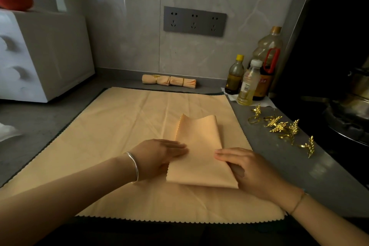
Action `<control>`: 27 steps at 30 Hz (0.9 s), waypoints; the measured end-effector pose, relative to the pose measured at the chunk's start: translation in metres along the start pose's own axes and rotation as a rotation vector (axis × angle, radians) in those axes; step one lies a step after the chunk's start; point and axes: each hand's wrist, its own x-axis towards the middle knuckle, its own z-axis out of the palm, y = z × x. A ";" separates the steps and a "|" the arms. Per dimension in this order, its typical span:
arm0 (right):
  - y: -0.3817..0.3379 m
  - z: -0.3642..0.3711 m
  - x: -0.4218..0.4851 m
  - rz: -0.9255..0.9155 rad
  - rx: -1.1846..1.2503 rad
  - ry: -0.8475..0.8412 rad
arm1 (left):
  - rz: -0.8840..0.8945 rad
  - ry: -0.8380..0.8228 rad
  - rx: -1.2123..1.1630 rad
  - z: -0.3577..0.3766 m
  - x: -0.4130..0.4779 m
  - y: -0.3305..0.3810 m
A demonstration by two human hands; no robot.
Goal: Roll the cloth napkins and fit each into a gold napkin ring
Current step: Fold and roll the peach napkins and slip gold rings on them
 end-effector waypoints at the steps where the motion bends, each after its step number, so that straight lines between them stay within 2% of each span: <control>1: 0.001 0.001 0.000 0.005 0.023 0.024 | -0.006 0.044 -0.006 0.001 -0.002 -0.003; 4: 0.003 0.004 0.004 0.012 0.079 0.078 | -0.078 0.094 -0.046 -0.001 -0.004 -0.006; 9: 0.006 0.000 0.014 0.074 0.248 0.139 | -0.296 0.149 -0.193 -0.005 0.005 -0.007; 12: 0.005 0.005 0.026 0.271 0.393 0.243 | -0.447 0.204 -0.359 -0.001 0.011 -0.011; 15: 0.008 0.011 0.040 0.410 0.515 0.220 | -0.611 0.224 -0.597 0.005 0.018 -0.018; 17: 0.009 0.011 0.050 0.508 0.597 0.221 | -0.685 0.181 -0.636 0.007 0.025 -0.022; 20: 0.011 0.009 0.063 0.624 0.596 0.178 | -0.752 0.088 -0.598 0.008 0.036 -0.025; 25: 0.015 0.001 0.071 0.683 0.531 0.093 | -0.817 -0.167 -0.596 -0.008 0.052 -0.037; 27: 0.014 -0.001 0.073 0.701 0.519 0.090 | -0.821 -0.187 -0.582 -0.012 0.064 -0.043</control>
